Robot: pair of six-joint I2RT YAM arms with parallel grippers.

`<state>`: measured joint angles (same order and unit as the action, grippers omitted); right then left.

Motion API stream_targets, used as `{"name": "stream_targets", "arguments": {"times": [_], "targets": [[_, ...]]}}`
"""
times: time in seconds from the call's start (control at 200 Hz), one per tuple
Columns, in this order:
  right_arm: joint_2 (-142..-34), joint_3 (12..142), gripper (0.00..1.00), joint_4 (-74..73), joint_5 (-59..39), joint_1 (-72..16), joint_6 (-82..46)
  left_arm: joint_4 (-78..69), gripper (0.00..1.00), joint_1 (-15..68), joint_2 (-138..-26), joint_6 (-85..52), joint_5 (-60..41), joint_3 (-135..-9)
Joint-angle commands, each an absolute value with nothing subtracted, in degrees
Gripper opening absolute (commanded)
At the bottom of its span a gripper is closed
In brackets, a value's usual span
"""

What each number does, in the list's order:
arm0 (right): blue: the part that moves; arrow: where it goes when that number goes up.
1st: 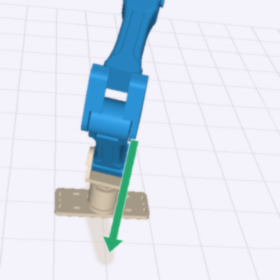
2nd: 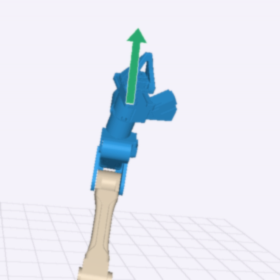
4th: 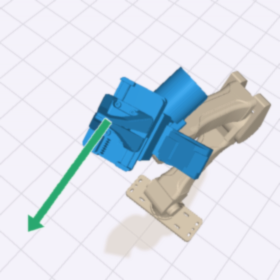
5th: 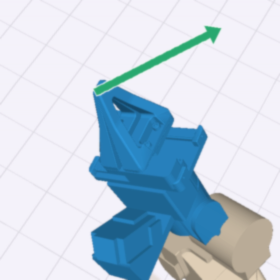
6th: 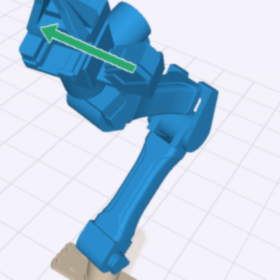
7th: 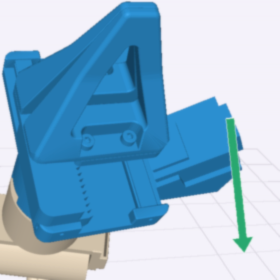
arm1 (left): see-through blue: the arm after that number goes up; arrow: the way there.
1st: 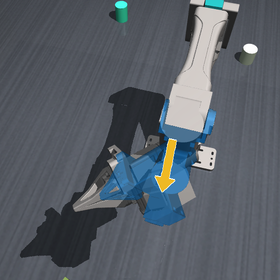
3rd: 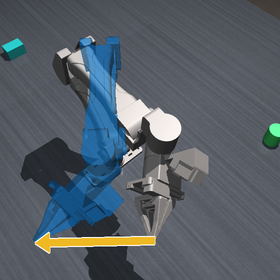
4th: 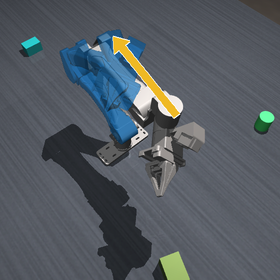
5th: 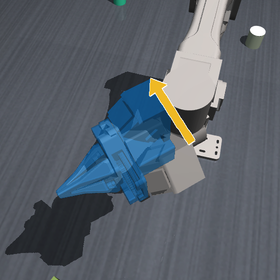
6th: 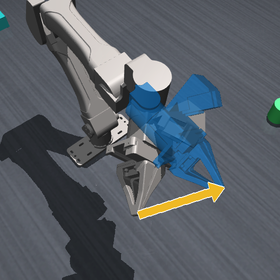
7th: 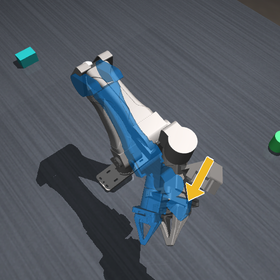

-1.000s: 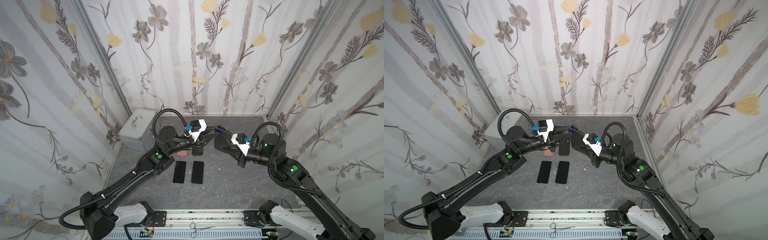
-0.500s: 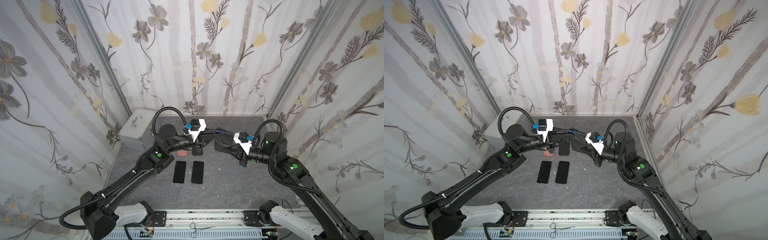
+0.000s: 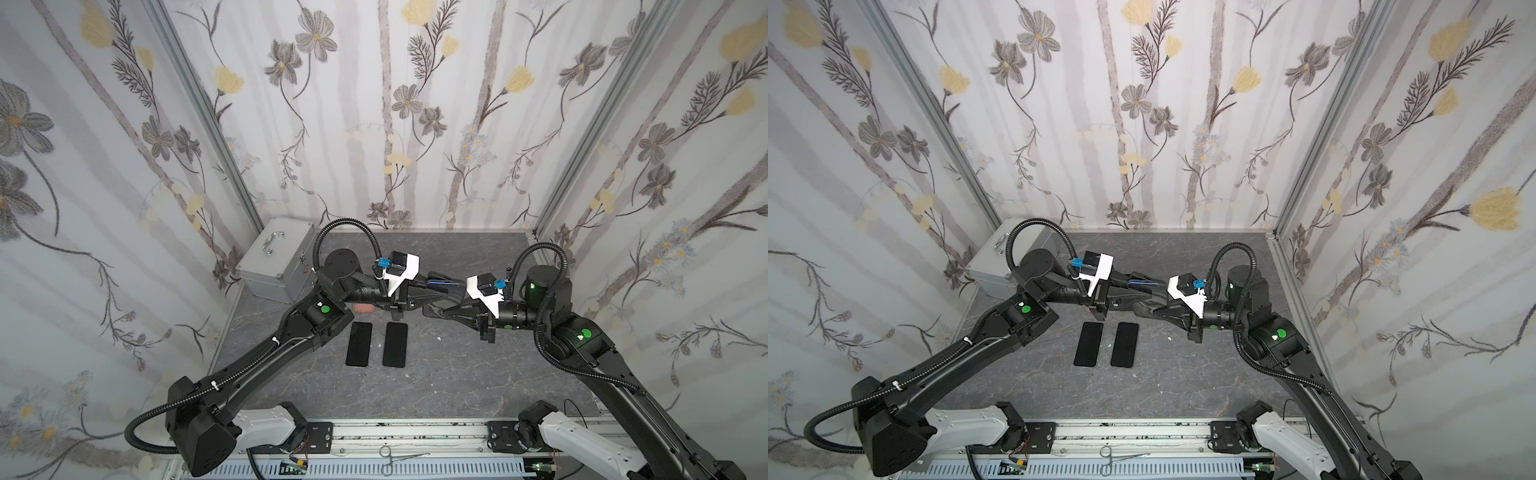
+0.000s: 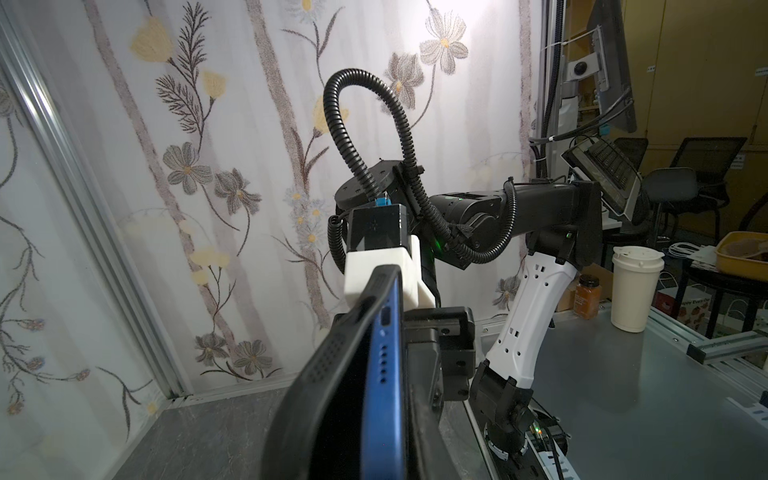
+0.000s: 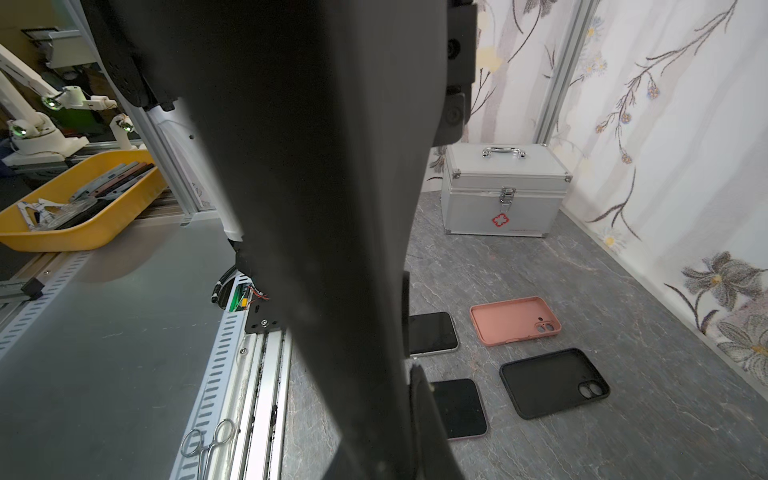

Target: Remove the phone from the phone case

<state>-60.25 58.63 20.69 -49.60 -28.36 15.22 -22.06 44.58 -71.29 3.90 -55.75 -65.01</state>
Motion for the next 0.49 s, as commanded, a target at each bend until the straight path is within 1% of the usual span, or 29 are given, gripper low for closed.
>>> {"name": "stream_targets", "arguments": {"times": [0.0, 0.055, 0.155, 0.255, 0.365, 0.455, 0.49], "targets": [[-59.20, 57.86, 0.00, 6.02, -46.96, -27.57, 11.03, -15.81, 0.14, 45.02, -70.77, 4.53, -65.11, -64.08], [-58.22, 57.04, 0.00, 4.59, -47.24, -27.00, 10.07, -16.15, 0.14, 44.85, -70.28, 4.54, -64.74, -63.83], [-56.63, 55.37, 0.00, 1.41, -47.94, -26.36, 8.06, -17.80, 0.18, 44.74, -69.46, 3.85, -64.38, -62.98], [-56.16, 54.58, 0.00, -0.65, -48.51, -26.16, 6.49, -19.93, 0.17, 44.78, -69.43, 2.46, -64.25, -62.49], [-56.64, 54.50, 0.00, -0.70, -49.12, -26.20, 6.18, -21.17, 0.10, 44.74, -69.44, 1.73, -64.08, -62.47], [-57.02, 54.32, 0.00, 0.04, -48.89, -26.19, 6.46, -21.53, 0.00, 44.70, -68.87, 2.08, -62.58, -62.00], [-57.00, 54.32, 0.00, 0.70, -48.46, -26.18, 6.74, -21.54, 0.00, 44.62, -68.58, 2.35, -61.76, -61.71]]}}
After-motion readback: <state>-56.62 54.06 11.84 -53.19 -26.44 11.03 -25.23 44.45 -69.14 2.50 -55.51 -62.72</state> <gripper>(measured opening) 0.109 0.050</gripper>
